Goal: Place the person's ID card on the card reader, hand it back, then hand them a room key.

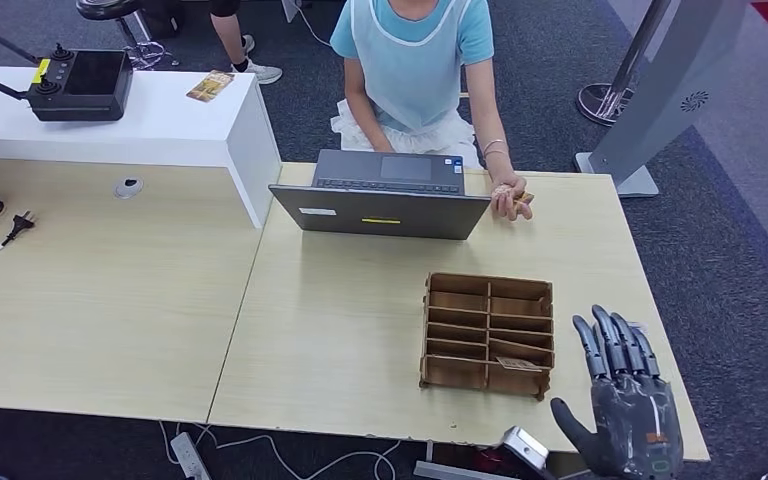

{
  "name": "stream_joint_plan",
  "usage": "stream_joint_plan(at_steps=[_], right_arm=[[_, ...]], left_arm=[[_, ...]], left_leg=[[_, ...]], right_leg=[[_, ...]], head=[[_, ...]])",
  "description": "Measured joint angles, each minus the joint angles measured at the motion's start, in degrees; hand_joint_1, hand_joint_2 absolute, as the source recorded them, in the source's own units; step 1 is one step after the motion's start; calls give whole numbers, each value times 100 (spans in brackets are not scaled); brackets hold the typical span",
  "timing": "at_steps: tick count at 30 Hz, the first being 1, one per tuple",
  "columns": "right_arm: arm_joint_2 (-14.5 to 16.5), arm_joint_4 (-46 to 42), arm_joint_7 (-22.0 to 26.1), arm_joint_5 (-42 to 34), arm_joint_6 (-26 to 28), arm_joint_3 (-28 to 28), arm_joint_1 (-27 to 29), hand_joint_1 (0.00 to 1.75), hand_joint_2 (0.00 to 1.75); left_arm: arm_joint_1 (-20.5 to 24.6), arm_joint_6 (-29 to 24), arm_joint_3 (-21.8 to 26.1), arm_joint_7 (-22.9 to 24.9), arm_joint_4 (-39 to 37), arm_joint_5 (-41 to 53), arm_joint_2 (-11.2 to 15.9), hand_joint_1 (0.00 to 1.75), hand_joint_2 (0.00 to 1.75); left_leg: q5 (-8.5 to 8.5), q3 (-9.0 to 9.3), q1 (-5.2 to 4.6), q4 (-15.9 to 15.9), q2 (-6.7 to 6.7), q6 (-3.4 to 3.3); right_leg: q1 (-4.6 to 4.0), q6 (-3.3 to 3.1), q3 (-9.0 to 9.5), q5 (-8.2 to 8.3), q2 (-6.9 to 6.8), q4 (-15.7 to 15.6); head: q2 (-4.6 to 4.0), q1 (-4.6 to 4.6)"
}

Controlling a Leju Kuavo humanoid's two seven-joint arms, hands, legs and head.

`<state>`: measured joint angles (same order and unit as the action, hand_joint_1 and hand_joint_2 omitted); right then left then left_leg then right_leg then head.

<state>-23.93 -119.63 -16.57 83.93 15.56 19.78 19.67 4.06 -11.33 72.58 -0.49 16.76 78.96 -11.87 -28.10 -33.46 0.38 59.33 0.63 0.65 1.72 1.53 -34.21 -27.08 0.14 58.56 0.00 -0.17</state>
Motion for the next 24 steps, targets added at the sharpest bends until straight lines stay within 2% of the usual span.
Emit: stream_joint_plan(at_steps=[15,24], right_arm=[[98,470,-48,-286,-353,523,-519,0,175],[327,975,-108,-101,-528,657,-864,0,175]], left_arm=[[1,-44,-90,-14,-2,126,-62,0,0],[0,-82,-169,43,-2,256,-64,0,0]], left_leg=[[1,0,0,0,0,1],[2,0,0,0,0,2]], right_leg=[[0,0,0,0,1,1],[0,0,0,0,0,1]], head=[[0,-1],[0,0]])
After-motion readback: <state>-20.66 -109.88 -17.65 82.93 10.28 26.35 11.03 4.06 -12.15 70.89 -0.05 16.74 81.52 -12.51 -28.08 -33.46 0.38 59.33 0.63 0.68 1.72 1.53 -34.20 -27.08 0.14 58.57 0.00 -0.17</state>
